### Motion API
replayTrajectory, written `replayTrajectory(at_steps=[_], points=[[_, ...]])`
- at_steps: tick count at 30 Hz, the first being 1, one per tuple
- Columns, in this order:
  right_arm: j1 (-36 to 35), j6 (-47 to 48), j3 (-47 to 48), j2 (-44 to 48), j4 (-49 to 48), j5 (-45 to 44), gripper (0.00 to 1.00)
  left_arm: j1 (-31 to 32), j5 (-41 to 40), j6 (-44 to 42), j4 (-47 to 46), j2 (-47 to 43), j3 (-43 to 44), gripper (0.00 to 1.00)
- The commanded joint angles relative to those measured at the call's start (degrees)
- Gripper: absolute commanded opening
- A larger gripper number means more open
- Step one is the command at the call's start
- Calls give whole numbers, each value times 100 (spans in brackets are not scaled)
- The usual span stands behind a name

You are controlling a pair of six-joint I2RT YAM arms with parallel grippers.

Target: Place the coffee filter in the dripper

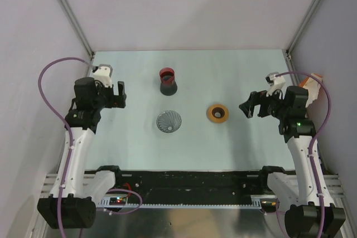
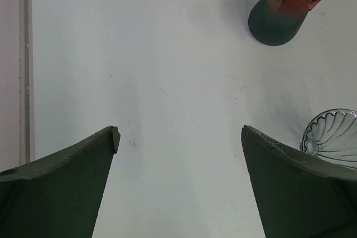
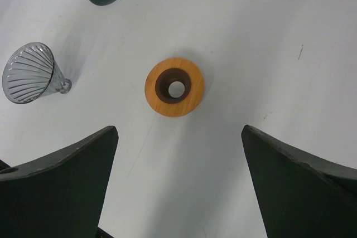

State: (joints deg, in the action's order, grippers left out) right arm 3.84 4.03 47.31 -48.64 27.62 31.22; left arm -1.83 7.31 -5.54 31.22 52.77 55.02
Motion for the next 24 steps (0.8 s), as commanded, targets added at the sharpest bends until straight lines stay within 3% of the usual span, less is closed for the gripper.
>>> replayTrajectory(at_steps=[1,14,24], points=[[-28,-49,14,-2,-48,171,100,272,-179,-168,-66,276,563,98],[-98,-25,15,-138,-70,94,100,2126,-1083,240,-135,2506,2113,98],[-137,-25,15,-175,-73,32,100,2488,-1461,406,-247,4221,3124,98]])
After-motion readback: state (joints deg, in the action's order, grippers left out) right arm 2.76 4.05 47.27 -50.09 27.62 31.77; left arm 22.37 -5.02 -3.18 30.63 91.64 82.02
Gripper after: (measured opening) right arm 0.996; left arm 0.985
